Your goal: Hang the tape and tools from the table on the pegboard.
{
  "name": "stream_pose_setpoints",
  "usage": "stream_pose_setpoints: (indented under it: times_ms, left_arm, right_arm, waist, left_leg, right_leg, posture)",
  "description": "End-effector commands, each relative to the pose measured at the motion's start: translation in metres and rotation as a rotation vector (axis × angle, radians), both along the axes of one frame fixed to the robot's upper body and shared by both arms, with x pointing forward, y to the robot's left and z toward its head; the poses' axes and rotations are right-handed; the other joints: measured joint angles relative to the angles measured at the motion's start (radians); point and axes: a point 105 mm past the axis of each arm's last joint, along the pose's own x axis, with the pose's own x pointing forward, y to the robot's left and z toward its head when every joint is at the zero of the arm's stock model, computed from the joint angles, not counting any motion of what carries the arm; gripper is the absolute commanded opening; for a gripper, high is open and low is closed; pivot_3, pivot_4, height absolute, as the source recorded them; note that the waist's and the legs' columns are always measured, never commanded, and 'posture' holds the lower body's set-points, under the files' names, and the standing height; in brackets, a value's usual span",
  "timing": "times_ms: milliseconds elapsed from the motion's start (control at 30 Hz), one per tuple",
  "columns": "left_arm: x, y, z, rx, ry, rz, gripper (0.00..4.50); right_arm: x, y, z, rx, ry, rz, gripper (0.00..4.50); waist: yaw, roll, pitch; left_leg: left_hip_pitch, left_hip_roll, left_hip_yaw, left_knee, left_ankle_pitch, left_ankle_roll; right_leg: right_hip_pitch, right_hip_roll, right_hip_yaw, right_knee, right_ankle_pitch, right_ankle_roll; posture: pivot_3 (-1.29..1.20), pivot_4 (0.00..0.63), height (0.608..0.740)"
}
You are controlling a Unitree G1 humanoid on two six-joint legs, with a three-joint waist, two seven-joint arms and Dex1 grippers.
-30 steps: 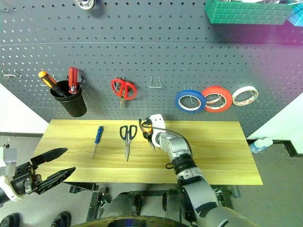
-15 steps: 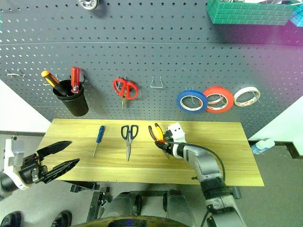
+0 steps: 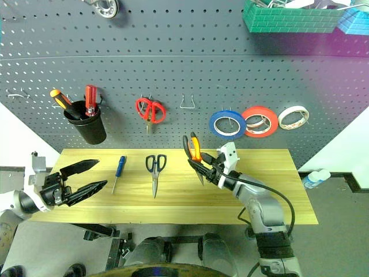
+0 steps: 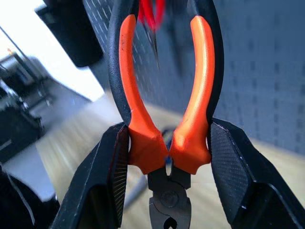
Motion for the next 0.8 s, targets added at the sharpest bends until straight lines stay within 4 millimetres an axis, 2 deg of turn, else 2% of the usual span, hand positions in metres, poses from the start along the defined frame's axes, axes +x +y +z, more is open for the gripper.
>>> stream_pose_setpoints:
  times_ms: [33,200,400,567,800]
  left_arm:
    - [0.006,0.000,0.005,0.015,-0.038,-0.007,4.35]
    - [0.015,0.000,0.004,0.019,-0.060,-0.013,4.35]
    - [0.021,0.006,0.002,0.020,-0.072,-0.010,4.35]
    - [0.020,0.009,0.002,0.013,-0.077,-0.011,4.35]
    - [0.009,0.010,0.000,-0.011,-0.063,-0.001,4.35]
  right_arm:
    - [0.007,0.007,0.046,0.093,-0.164,0.020,2.10]
    - [0.022,0.015,0.073,0.143,-0.243,0.005,2.10]
    - [0.042,0.023,0.096,0.169,-0.314,-0.037,2.10]
    - [0.068,0.026,0.116,0.203,-0.382,-0.183,2.10]
    - [0.083,0.039,0.136,0.229,-0.449,-0.244,2.10]
  waist:
    - [-0.003,0.001,0.000]
    - [0.000,0.001,-0.001]
    - [0.000,0.001,-0.003]
    - [0.000,0.001,-0.003]
    - [0.000,0.001,-0.004]
  left_leg:
    - [0.000,0.000,0.000,0.001,0.000,0.000]
    - [0.001,0.000,0.000,0.006,0.000,0.000]
    - [0.002,0.000,0.000,0.007,0.001,-0.001]
    - [0.001,0.000,0.000,0.007,0.001,-0.002]
    - [0.001,0.000,0.000,0.007,0.001,-0.002]
  right_leg:
    - [0.000,0.000,0.000,0.001,0.000,0.000]
    - [0.000,0.000,0.000,0.007,0.000,0.000]
    - [0.000,0.000,0.000,0.009,0.001,-0.001]
    - [-0.001,0.000,0.000,0.010,0.001,-0.002]
    - [-0.002,0.000,0.001,0.010,0.001,-0.002]
  posture:
    - [-0.06,0.000,0.730]
    - [-0.05,0.000,0.730]
    - [-0.04,0.000,0.730]
    - [-0.03,0.000,0.730]
    - [-0.01,0.000,0.730]
